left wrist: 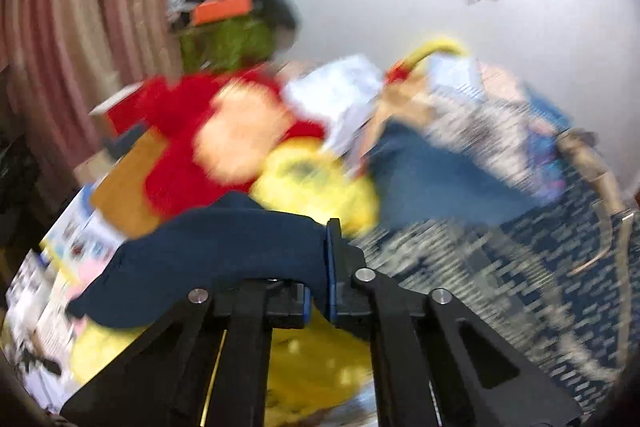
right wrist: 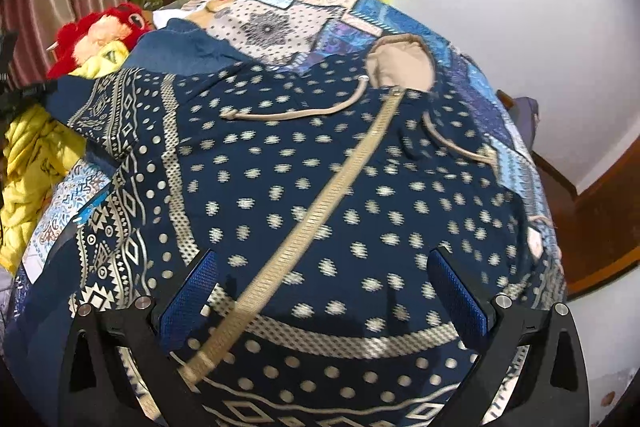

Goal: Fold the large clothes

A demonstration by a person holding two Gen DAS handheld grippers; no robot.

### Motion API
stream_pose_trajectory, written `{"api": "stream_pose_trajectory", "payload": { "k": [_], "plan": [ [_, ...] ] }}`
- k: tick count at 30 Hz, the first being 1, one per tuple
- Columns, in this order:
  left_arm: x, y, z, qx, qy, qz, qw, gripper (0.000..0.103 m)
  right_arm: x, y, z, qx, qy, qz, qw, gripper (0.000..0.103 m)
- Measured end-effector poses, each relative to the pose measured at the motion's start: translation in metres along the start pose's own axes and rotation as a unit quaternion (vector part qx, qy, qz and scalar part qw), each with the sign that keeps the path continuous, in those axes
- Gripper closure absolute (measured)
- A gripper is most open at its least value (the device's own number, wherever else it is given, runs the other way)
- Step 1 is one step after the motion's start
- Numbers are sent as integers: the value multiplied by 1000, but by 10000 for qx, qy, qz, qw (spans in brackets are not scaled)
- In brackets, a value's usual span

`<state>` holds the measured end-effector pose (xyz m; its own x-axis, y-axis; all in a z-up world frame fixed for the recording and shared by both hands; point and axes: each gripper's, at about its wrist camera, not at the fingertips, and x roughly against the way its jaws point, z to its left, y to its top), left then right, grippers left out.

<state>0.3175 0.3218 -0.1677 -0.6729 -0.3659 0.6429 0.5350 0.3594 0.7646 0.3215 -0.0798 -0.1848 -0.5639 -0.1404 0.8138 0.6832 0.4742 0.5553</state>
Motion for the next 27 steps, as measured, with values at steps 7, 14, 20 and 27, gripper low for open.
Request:
{"api": "stream_pose_trajectory", "payload": {
  "k": [7,14,20,27],
  "plan": [
    [44,60,-113,-435,-1588,-463,9853,101,24,-12,-52,-630,-153,-107,9978,0],
    [56,34,-272,-1446,-2863,75,9471,101,49,-40,-110,-1184,-393,-174,9920,0],
    [33,-50,-365,-2199,-3265,1265,9105,101,67,-72,-148,-1506,-586,-133,9868,0],
    [26,-127,-386,-2788,-3119,1898,8882,99,69,-101,-167,-1726,-545,77,9835,0]
  ]
}}
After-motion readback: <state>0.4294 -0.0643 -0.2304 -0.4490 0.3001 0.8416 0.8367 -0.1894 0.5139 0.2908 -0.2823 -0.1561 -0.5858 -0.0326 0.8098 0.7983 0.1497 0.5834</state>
